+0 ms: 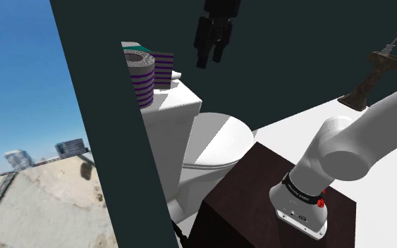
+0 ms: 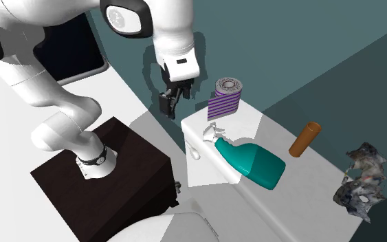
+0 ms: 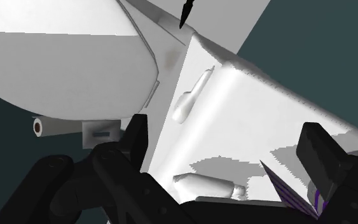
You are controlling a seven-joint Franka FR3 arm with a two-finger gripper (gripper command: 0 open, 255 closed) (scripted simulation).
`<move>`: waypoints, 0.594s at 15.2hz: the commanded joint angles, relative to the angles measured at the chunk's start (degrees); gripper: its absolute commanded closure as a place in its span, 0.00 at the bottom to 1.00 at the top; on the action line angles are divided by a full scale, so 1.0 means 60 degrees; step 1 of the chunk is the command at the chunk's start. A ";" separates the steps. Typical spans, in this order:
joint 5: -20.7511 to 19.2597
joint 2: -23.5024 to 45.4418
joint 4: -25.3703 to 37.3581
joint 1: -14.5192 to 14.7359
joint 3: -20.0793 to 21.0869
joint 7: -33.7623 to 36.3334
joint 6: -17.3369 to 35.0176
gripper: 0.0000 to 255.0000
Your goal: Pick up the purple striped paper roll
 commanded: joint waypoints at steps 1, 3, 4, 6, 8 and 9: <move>-0.0166 0.0621 0.0746 0.0096 0.0377 0.0329 -0.0038 0.00; -0.0382 0.1195 0.1459 0.0207 0.0748 0.0664 -0.0116 0.00; -0.0513 0.1498 0.1835 0.0268 0.0936 0.0839 -0.0169 0.00; -0.0829 0.2140 0.2631 0.0417 0.1311 0.1205 -0.0306 0.00; -0.1224 0.2840 0.3496 0.0614 0.1682 0.1592 -0.0495 0.00; -0.1453 0.3215 0.3960 0.0735 0.1866 0.1791 -0.0613 0.00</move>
